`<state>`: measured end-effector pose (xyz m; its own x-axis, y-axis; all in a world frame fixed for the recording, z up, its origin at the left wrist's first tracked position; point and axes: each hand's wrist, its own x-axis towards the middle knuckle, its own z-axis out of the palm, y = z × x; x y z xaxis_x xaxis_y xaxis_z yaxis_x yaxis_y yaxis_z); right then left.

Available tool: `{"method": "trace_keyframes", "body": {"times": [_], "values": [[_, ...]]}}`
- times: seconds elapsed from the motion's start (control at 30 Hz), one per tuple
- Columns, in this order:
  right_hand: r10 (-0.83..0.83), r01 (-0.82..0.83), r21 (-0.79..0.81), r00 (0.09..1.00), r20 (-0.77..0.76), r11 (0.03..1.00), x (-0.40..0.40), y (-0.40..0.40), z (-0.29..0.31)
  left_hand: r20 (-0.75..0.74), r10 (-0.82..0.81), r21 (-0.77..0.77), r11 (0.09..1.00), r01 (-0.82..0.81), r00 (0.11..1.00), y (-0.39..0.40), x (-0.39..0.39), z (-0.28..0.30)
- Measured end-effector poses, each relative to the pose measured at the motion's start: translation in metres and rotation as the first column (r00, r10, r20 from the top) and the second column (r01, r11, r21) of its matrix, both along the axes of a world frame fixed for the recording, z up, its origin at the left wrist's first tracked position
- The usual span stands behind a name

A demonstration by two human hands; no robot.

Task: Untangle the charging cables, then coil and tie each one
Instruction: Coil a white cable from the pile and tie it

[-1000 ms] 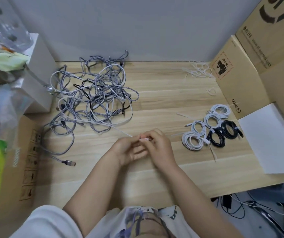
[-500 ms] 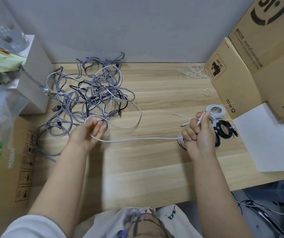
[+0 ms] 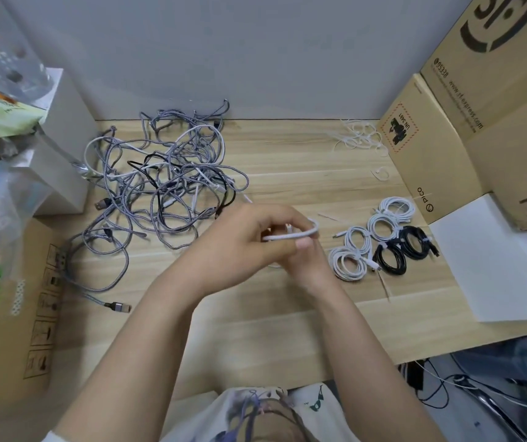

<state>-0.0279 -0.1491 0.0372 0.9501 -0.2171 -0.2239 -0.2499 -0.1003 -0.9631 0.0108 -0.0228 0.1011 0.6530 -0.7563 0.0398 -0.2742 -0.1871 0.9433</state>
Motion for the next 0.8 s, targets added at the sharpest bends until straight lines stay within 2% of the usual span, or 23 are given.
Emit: {"method": "trace_keyframes", "body": {"times": [0.03, 0.1, 0.17, 0.2, 0.23, 0.27, 0.33, 0.37, 0.43, 0.53, 0.63, 0.7, 0.8], "values": [[-0.030, 0.031, -0.060, 0.999, 0.018, 0.998, -0.001, -0.001, -0.002, -0.052, -0.049, -0.065, 0.997, 0.046, 0.997, 0.000, -0.002, 0.004], [-0.109, 0.110, -0.003, 0.991, 0.079, 0.994, -0.006, -0.002, -0.003, -0.184, -0.126, -0.240, 0.967, 0.080, 0.975, 0.001, -0.003, 0.008], [-0.209, 0.194, 0.114, 0.968, 0.137, 0.974, -0.009, -0.007, -0.003, -0.387, -0.180, -0.413, 0.911, 0.005, 0.904, 0.004, 0.000, 0.000], [-0.258, 0.229, 0.187, 0.954, 0.153, 0.955, -0.009, -0.009, -0.001, -0.523, -0.168, -0.437, 0.895, -0.094, 0.835, 0.004, 0.003, -0.006], [-0.289, 0.245, 0.236, 0.942, 0.173, 0.941, -0.010, -0.010, 0.003, -0.657, -0.095, -0.385, 0.895, -0.224, 0.747, 0.004, 0.008, -0.016], [-0.305, 0.243, 0.281, 0.930, 0.204, 0.928, -0.010, -0.011, 0.006, -0.745, 0.053, -0.247, 0.904, -0.349, 0.665, 0.003, 0.013, -0.028], [-0.313, 0.211, 0.363, 0.916, 0.251, 0.908, -0.008, -0.012, 0.016, -0.766, 0.361, 0.084, 0.877, -0.473, 0.532, 0.002, 0.021, -0.055], [-0.310, 0.188, 0.402, 0.913, 0.264, 0.896, -0.008, -0.010, 0.022, -0.777, 0.427, 0.188, 0.859, -0.477, 0.462, 0.001, 0.023, -0.067], [-0.280, 0.131, 0.456, 0.920, 0.275, 0.880, -0.007, -0.006, 0.028, -0.876, 0.376, 0.224, 0.872, -0.434, 0.303, -0.001, 0.026, -0.084], [-0.206, 0.081, 0.448, 0.949, 0.238, 0.891, -0.008, -0.002, 0.034, -0.979, 0.143, 0.059, 0.878, -0.474, 0.143, -0.003, 0.036, -0.094], [-0.218, 0.106, 0.455, 0.955, 0.201, 0.884, -0.011, -0.003, 0.034, -0.992, 0.105, 0.046, 0.820, -0.571, 0.072, -0.007, 0.050, -0.100], [-0.229, 0.123, 0.462, 0.956, 0.181, 0.878, -0.011, -0.002, 0.034, -0.978, 0.205, 0.147, 0.815, -0.560, 0.041, -0.009, 0.055, -0.108], [-0.214, 0.106, 0.493, 0.963, 0.167, 0.863, -0.011, 0.000, 0.035, -0.898, 0.430, 0.361, 0.841, -0.403, 0.094, -0.015, 0.053, -0.125]]}}
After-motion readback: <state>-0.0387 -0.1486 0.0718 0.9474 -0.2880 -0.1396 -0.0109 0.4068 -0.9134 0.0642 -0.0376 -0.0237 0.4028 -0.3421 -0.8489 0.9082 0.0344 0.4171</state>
